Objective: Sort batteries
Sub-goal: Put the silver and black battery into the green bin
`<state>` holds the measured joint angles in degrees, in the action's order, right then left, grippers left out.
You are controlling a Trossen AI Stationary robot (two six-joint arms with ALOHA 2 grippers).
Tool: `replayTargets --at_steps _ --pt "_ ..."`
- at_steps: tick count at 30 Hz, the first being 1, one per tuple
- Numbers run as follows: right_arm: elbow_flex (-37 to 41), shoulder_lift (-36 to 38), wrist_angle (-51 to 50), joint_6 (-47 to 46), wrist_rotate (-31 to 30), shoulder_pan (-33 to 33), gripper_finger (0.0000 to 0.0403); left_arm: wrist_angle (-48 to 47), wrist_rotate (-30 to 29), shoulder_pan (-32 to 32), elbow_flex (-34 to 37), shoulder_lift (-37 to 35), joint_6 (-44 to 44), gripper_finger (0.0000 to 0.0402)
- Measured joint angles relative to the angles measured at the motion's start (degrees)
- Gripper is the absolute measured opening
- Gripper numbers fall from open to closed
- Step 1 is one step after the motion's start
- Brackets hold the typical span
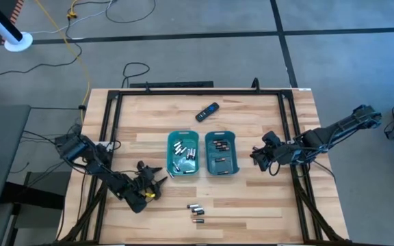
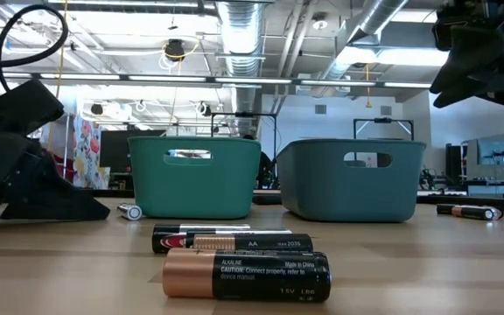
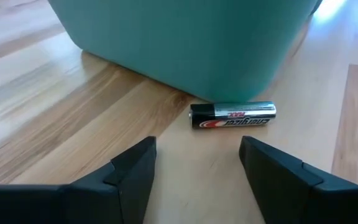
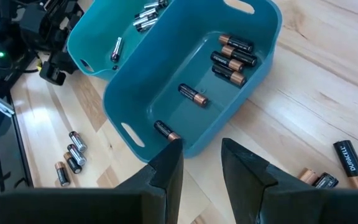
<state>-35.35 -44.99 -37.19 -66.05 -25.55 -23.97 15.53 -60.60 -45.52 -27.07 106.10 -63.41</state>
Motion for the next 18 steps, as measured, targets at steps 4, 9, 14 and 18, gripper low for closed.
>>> replayTargets --at_steps 4,9,14,18 --pt "0.0 0.0 -0.02 -1.01 0.03 0.0 0.0127 0.41 0.23 0.92 0.0 0.0 0.13 0.0233" --pt "0.0 0.0 -0.02 -1.61 0.06 0.0 0.0127 3.54 0.58 2.33 -0.02 0.04 2.61 0.0233" --pt "0.0 0.0 0.01 -1.65 0.06 0.02 0.0127 5.22 1.81 2.51 -0.22 0.07 5.79 0.0233" --pt "0.0 0.0 0.02 -1.71 0.06 0.02 0.0127 5.38 1.26 2.51 -0.31 0.11 7.33 0.0233"
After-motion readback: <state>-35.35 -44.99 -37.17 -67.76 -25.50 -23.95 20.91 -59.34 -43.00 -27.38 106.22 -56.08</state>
